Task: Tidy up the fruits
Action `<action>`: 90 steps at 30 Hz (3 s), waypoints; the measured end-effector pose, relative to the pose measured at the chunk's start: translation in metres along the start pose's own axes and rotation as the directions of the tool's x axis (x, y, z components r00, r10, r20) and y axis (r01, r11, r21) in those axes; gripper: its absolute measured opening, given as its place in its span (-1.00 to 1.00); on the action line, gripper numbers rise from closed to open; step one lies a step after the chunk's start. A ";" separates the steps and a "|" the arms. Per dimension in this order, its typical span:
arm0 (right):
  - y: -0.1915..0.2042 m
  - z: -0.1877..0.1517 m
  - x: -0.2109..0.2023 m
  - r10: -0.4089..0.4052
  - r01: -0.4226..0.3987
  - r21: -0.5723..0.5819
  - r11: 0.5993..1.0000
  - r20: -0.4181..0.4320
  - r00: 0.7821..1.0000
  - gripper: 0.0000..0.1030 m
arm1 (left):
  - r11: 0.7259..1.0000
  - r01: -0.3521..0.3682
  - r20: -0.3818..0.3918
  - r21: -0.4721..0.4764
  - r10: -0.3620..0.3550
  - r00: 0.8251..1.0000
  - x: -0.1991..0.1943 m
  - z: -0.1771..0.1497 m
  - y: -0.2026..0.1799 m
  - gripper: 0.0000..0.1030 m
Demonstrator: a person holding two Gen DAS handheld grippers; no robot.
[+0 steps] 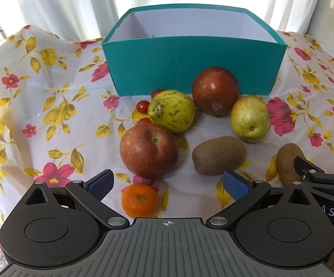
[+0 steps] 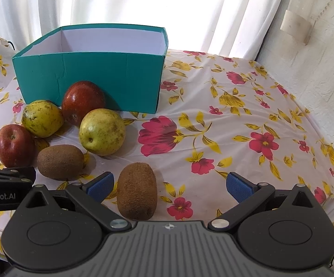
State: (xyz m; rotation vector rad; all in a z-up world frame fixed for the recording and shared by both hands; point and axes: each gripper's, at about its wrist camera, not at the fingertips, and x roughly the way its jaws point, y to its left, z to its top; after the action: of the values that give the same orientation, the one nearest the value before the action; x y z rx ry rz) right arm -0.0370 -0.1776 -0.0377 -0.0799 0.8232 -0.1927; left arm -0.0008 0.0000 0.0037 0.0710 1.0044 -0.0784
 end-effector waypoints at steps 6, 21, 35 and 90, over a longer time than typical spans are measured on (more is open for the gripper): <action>-0.001 0.001 0.000 0.003 -0.003 -0.001 1.000 0.001 1.000 1.00 | 1.000 0.003 0.005 0.013 -0.003 1.000 -0.001 0.000 -0.001 0.99; -0.013 -0.008 -0.024 0.214 -0.213 -0.035 0.976 0.273 0.938 1.00 | 1.000 0.025 0.092 0.007 -0.026 0.995 -0.002 -0.022 0.035 0.99; -0.006 -0.003 -0.005 0.262 -0.270 0.007 0.963 0.207 0.942 1.00 | 0.992 0.116 0.032 0.051 -0.118 0.993 0.019 -0.037 0.054 0.35; 0.076 0.012 0.023 0.407 -0.404 -0.117 0.907 0.001 0.913 0.30 | 0.982 0.189 0.097 0.017 -0.190 0.977 -0.009 0.012 0.088 -0.12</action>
State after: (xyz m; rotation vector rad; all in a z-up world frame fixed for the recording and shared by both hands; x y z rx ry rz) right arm -0.0024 -0.1083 -0.0571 -0.0168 0.8071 0.2498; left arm 0.0131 0.0872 0.0193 -0.0217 0.9101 -0.2584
